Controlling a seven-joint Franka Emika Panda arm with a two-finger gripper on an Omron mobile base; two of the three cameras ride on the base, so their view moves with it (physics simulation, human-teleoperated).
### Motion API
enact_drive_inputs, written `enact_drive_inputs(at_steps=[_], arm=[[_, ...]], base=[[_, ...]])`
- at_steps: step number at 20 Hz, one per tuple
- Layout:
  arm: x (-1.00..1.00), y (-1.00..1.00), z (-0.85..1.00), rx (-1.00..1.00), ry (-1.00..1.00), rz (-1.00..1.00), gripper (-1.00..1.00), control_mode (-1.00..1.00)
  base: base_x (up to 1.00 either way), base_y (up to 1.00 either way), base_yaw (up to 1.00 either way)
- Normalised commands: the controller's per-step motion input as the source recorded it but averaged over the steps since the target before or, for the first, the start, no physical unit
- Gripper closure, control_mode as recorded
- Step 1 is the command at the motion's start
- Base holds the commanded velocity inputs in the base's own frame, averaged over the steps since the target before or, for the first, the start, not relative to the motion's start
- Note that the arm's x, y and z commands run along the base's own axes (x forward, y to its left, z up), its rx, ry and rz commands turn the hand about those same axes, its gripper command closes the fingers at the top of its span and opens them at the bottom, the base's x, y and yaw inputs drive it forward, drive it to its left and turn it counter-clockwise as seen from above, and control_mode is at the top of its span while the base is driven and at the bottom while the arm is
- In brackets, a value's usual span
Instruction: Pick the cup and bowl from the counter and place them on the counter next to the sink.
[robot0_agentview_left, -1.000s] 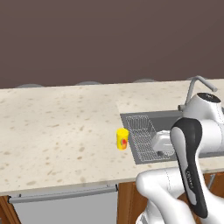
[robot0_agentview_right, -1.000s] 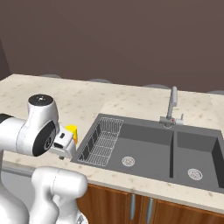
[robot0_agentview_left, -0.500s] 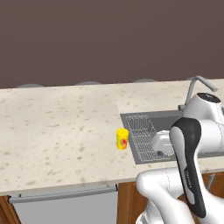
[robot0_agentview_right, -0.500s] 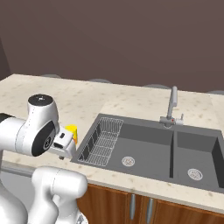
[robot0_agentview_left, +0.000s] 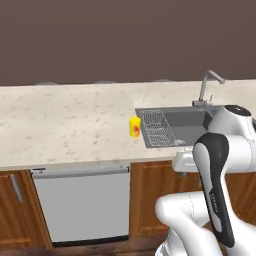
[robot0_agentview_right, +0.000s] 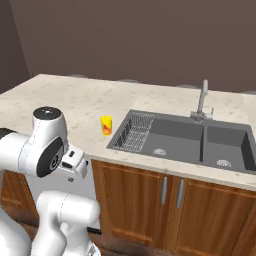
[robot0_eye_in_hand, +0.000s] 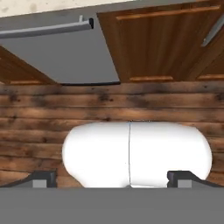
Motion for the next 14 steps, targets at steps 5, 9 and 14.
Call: enact_drive_inputs(at_steps=[5, 9, 14], arm=[[0.0, 0.0, 0.0, 0.0, 0.0, 0.0, -1.0, 1.0], [0.0, 0.0, 0.0, 0.0, 0.0, 0.0, -1.0, 1.0], [0.0, 0.0, 0.0, 0.0, 0.0, 0.0, -1.0, 1.0]], base=[[-0.7, 0.08, 0.2], [0.15, -0.13, 0.62], [0.0, -0.02, 1.0]])
